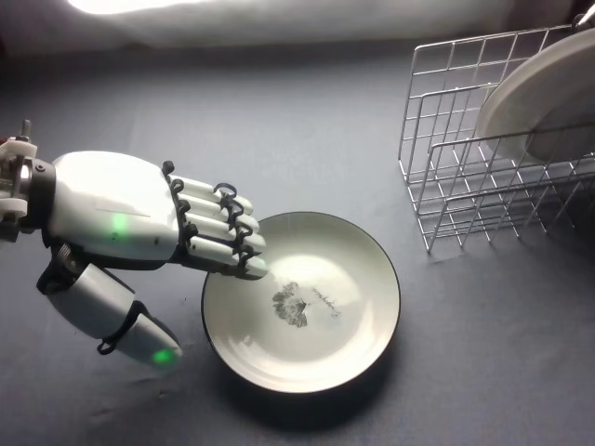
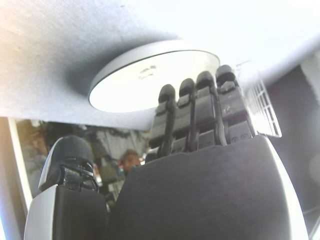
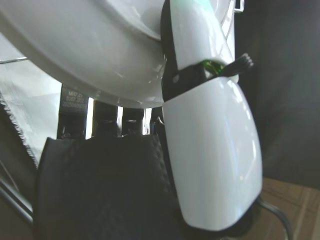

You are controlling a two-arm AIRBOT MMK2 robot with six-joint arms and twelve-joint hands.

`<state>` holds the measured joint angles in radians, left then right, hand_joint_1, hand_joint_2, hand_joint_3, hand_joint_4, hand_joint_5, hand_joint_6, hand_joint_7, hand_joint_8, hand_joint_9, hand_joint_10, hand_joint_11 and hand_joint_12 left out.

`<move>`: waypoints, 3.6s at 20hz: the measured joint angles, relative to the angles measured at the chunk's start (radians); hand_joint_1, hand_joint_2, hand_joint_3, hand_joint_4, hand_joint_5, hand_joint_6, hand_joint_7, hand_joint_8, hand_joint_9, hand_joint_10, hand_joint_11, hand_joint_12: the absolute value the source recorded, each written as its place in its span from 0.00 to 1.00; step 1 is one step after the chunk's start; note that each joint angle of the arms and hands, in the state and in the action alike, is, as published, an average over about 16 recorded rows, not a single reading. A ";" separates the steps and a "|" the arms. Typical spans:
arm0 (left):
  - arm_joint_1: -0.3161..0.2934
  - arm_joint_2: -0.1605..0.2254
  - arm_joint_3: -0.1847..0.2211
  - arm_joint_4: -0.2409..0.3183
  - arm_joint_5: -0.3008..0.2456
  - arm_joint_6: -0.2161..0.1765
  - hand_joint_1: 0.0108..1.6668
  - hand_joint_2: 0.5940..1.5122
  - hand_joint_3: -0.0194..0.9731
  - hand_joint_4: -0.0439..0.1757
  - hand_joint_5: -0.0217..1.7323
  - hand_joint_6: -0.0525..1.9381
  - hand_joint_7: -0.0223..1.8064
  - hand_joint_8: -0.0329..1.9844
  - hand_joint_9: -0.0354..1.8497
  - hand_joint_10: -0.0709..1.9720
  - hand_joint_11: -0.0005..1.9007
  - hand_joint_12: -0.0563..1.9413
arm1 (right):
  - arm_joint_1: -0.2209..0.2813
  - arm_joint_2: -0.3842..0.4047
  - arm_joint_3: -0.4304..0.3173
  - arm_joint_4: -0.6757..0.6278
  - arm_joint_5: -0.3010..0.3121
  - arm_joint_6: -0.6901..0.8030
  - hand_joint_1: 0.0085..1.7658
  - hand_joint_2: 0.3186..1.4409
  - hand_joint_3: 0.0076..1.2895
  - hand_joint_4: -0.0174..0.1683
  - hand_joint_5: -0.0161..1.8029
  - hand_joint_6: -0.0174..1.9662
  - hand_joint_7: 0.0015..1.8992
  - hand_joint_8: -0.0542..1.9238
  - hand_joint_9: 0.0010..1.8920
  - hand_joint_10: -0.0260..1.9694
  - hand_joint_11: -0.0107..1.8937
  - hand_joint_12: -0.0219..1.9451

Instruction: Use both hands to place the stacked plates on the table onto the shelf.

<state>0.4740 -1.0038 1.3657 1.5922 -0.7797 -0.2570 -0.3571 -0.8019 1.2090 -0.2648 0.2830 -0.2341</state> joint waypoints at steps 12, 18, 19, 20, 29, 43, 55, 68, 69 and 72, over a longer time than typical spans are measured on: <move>0.021 -0.002 0.007 -0.003 0.005 -0.024 0.00 0.64 0.02 0.19 0.09 0.03 0.06 0.02 0.04 0.04 0.02 0.04 | 0.000 0.001 0.000 -0.085 0.006 0.000 0.68 0.67 0.00 0.09 0.41 0.42 0.43 0.36 0.48 0.25 0.30 0.59; 0.035 0.006 0.004 -0.005 0.005 -0.035 0.00 0.64 0.02 0.19 0.09 0.03 0.06 0.02 0.04 0.03 0.02 0.04 | 0.034 -0.005 0.000 -0.107 -0.006 -0.002 0.62 0.69 0.00 0.08 0.34 0.20 0.36 0.15 0.42 0.10 0.18 0.59; 0.038 0.008 0.004 -0.007 0.005 -0.036 0.00 0.64 0.02 0.19 0.09 0.03 0.06 0.02 0.04 0.03 0.02 0.04 | 0.042 -0.006 0.000 -0.108 -0.008 -0.002 0.61 0.70 0.00 0.07 0.33 0.16 0.35 0.11 0.40 0.09 0.16 0.59; 0.042 0.009 0.003 -0.008 0.004 -0.037 0.00 0.64 0.02 0.19 0.09 0.03 0.06 0.02 0.04 0.03 0.02 0.04 | 0.050 -0.007 0.000 -0.110 -0.010 -0.003 0.60 0.70 0.00 0.07 0.32 0.11 0.34 0.08 0.38 0.08 0.14 0.59; 0.083 0.009 0.009 -0.024 0.005 -0.038 0.00 0.64 0.02 0.19 0.09 0.03 0.06 0.02 0.03 0.03 0.02 0.04 | 0.133 -0.024 -0.004 -0.227 0.026 -0.006 0.52 0.68 0.00 0.08 0.23 0.02 0.21 0.03 0.21 0.02 0.03 0.55; 0.167 -0.008 0.028 -0.054 0.013 -0.034 0.00 0.64 0.02 0.19 0.08 0.02 0.05 0.02 0.02 0.02 0.02 0.04 | 0.151 -0.043 -0.124 -0.719 0.315 -0.004 0.47 0.59 0.00 0.11 0.06 0.02 0.05 0.03 0.04 0.02 0.01 0.18; 0.176 -0.008 0.028 -0.058 0.012 -0.033 0.00 0.63 0.02 0.19 0.08 0.02 0.05 0.01 0.02 0.02 0.01 0.04 | 0.028 -0.104 -0.230 -0.820 0.282 -0.003 0.62 0.55 0.00 0.11 0.02 0.02 0.01 0.03 0.01 0.02 0.02 0.17; 0.175 -0.008 0.028 -0.056 0.012 -0.033 0.00 0.63 0.02 0.19 0.08 0.02 0.05 0.01 0.02 0.02 0.02 0.04 | -0.054 -0.317 -0.136 -0.814 0.156 -0.005 0.70 0.60 0.01 0.10 0.02 0.02 0.01 0.03 0.01 0.02 0.01 0.31; 0.175 -0.008 0.028 -0.056 0.012 -0.033 0.00 0.63 0.02 0.19 0.08 0.02 0.05 0.01 0.02 0.02 0.02 0.04 | -0.058 -0.332 -0.130 -0.814 0.147 -0.005 0.70 0.60 0.00 0.10 0.02 0.02 0.01 0.03 0.01 0.02 0.01 0.32; 0.175 -0.009 0.028 -0.056 0.012 -0.033 0.00 0.63 0.02 0.19 0.08 0.02 0.05 0.01 0.02 0.02 0.02 0.04 | -0.066 -0.372 -0.111 -0.812 0.125 -0.005 0.71 0.60 0.00 0.10 0.02 0.02 0.01 0.03 0.01 0.02 0.01 0.33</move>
<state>0.6488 -1.0124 1.3937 1.5361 -0.7679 -0.2905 -0.4232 -1.1734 1.0977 -1.0765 0.4077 -0.2395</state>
